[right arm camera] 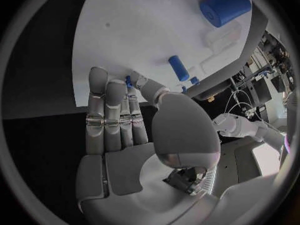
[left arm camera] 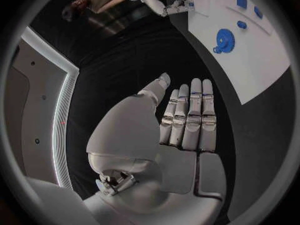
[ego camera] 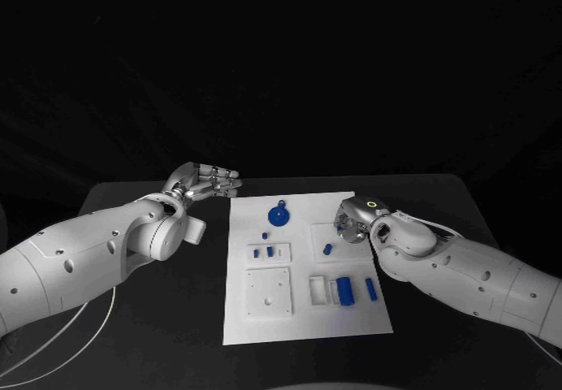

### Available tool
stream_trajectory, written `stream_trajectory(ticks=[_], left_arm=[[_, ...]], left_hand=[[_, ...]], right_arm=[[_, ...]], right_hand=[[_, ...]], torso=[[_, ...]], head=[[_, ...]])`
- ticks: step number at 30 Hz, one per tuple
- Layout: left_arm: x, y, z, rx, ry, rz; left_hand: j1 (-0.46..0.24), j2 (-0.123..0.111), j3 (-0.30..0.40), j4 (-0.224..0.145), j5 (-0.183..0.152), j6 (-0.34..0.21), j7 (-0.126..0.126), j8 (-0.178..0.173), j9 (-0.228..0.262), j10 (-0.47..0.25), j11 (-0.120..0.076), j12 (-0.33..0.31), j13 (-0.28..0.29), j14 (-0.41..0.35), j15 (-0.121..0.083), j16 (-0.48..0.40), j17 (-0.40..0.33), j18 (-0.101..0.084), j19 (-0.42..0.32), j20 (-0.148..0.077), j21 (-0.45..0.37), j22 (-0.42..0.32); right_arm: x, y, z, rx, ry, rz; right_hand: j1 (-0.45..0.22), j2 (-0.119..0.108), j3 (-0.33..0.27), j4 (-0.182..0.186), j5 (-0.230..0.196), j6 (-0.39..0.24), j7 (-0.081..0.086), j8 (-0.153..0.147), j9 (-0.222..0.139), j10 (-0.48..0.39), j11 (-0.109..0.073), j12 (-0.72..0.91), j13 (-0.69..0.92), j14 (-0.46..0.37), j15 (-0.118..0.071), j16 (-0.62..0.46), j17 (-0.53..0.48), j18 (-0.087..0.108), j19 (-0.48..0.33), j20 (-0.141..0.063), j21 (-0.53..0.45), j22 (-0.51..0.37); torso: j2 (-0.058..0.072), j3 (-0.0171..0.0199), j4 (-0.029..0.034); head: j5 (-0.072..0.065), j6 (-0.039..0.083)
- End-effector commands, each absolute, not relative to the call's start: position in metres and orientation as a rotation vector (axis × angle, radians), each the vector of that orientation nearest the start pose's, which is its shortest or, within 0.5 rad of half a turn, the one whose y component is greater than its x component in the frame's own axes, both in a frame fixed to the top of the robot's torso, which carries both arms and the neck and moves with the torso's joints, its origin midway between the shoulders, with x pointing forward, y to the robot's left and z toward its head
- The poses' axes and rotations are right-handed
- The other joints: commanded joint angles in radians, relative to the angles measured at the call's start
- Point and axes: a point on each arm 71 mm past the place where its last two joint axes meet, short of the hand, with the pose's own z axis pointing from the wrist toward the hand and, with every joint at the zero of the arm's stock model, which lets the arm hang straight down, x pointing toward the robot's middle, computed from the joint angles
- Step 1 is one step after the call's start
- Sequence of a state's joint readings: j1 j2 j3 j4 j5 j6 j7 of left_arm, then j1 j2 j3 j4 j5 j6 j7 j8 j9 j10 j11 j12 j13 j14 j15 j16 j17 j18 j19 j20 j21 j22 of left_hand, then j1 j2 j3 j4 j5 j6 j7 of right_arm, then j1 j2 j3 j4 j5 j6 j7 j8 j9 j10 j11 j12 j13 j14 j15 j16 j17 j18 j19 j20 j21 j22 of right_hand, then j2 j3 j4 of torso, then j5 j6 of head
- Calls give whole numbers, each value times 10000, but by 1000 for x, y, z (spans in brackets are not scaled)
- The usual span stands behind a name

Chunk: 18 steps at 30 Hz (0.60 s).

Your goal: Assemble the parts on the task board

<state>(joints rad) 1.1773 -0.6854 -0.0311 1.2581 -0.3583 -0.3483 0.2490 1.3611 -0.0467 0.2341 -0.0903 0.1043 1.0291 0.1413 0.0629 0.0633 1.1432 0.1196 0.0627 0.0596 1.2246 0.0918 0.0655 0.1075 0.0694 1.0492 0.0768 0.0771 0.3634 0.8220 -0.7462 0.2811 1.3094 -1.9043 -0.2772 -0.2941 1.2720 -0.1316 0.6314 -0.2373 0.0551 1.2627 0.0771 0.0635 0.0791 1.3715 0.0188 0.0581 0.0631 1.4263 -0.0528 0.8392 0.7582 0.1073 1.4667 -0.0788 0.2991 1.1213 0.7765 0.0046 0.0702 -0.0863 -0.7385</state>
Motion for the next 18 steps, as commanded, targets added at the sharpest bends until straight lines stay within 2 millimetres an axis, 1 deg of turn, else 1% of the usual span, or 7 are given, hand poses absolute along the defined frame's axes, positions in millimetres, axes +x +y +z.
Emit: stream_trajectory(ticks=[1, 5, 9, 13, 16, 18], left_arm=[[532, 203, -206, -8522, 15600, -12558], [533, 204, -206, -8529, 15592, -12536], [534, 206, -206, -8545, 15577, -12489], [535, 209, -206, -8576, 15531, -12391], [536, 212, -207, -8600, 15497, -12316], [537, 213, -207, -8620, 15473, -12259]], left_hand=[[2, 113, -16, -25, 47, 55, 15, 1, 1, -62, 17, -45, -8, 22, 1, -37, -5, -84, 68, -25, 70, -21], [2, 113, -16, -25, 47, 55, 15, 1, 1, -62, 17, -45, -8, 22, 1, -37, -5, -84, 68, -25, 70, -21], [2, 113, -16, -25, 47, 55, 15, 1, 1, -62, 17, -45, -8, 22, 1, -37, -5, -84, 68, -25, 70, -21], [17, 128, -5, -35, 51, 66, 9, 1, 1, -69, 16, -45, -8, 20, 0, -36, -7, -84, 62, -29, 88, -36], [17, 128, -5, -35, 51, 66, 9, 1, 1, -69, 16, -45, -8, 20, 0, -36, -7, -84, 62, -29, 88, -36], [17, 128, -5, -35, 51, 66, 9, 1, 1, -69, 16, -45, -8, 20, 0, -36, -7, -84, 62, -29, 88, -36]], right_arm=[[484, -234, -282, -1527, 16941, 2256], [485, -235, -281, -1465, 16696, 2186], [485, -235, -279, -1441, 16513, 2233], [484, -234, -276, -1354, 16369, 2487], [484, -233, -271, -1231, 16247, 2688], [484, -232, -266, -1121, 16144, 2845]], right_hand=[[53, 161, 235, -59, -20, 130, -4, 3, 17, 142, -5, 36, 36, 4, -89, -49, 22, 105, 319, -66, 69, 62], [50, 192, 305, -83, -60, 180, -31, 16, 24, 195, -28, 45, 34, 33, -115, -64, 35, 105, 330, -88, 89, 102], [50, 226, 270, -89, -68, 231, -48, 15, 35, 245, -49, 40, 22, 61, -145, -102, 56, 78, 342, -129, 94, 120], [11, 212, 248, -86, -67, 265, -58, 17, 51, 277, -65, 40, 23, 70, -145, -122, 73, 56, 334, -131, 86, 124], [-1, 206, 244, -89, -68, 278, -62, 15, 58, 288, -70, 39, 21, 70, -152, -134, 82, 51, 338, -139, 84, 126], [-4, 206, 239, -95, -68, 281, -62, 13, 61, 294, -72, 38, 21, 75, -160, -142, 91, 50, 339, -148, 80, 126]], torso=[[-3, 2, 3], [-4, 1, 4], [-10, 9, 5], [-13, 11, 6], [-23, 19, -18], [-34, 16, -24]], head=[[-4, -16], [6, -29], [17, -29], [1, -47], [2, -44], [-3, -48]])
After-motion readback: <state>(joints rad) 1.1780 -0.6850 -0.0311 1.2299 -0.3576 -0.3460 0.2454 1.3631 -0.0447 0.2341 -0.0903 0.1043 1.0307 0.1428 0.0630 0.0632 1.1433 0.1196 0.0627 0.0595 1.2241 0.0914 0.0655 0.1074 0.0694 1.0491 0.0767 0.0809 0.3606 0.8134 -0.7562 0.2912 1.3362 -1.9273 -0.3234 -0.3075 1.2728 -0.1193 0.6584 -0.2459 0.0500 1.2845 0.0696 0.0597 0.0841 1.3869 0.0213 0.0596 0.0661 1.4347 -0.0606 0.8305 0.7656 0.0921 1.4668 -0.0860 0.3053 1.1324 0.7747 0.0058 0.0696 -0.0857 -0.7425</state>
